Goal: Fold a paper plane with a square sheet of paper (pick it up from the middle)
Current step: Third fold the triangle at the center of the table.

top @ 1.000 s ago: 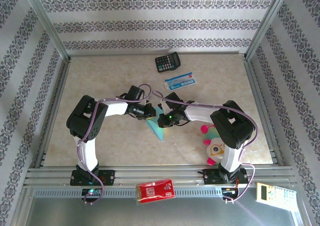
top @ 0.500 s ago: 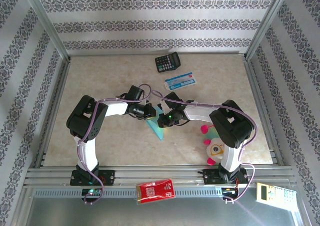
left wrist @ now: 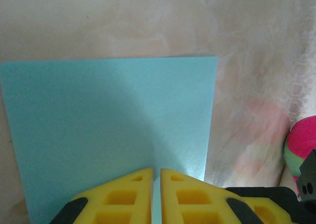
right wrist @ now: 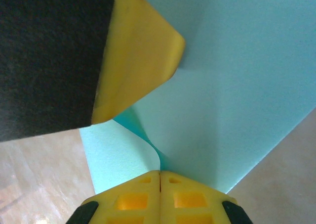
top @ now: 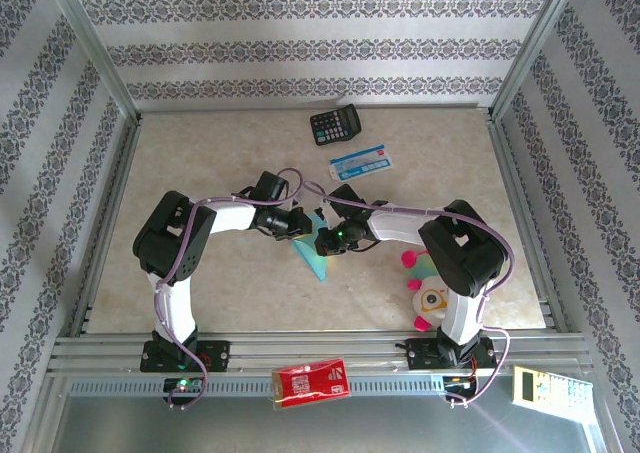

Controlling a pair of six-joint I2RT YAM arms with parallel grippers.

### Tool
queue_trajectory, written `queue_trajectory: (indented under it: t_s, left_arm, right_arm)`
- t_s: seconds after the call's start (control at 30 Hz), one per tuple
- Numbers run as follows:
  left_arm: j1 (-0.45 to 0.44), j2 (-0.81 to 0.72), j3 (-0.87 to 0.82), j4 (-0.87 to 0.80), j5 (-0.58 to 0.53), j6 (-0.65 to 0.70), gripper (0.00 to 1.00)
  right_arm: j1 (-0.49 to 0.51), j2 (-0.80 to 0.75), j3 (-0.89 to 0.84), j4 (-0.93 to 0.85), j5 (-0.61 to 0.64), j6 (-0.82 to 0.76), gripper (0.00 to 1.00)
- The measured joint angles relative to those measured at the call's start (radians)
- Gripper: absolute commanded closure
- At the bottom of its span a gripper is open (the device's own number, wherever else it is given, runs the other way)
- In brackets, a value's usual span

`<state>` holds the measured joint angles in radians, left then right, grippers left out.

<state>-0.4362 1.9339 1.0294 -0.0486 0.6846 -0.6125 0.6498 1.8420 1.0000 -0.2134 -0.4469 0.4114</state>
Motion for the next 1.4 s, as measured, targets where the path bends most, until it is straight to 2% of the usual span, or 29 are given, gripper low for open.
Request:
queue_trajectory:
  t_s: [1.4]
  left_arm:
    - [0.000,0.000,0.000,0.000,0.000,0.000,0.86]
  right_arm:
    - [0.000,0.009,0.010,0.004,-0.014,-0.019,0.99]
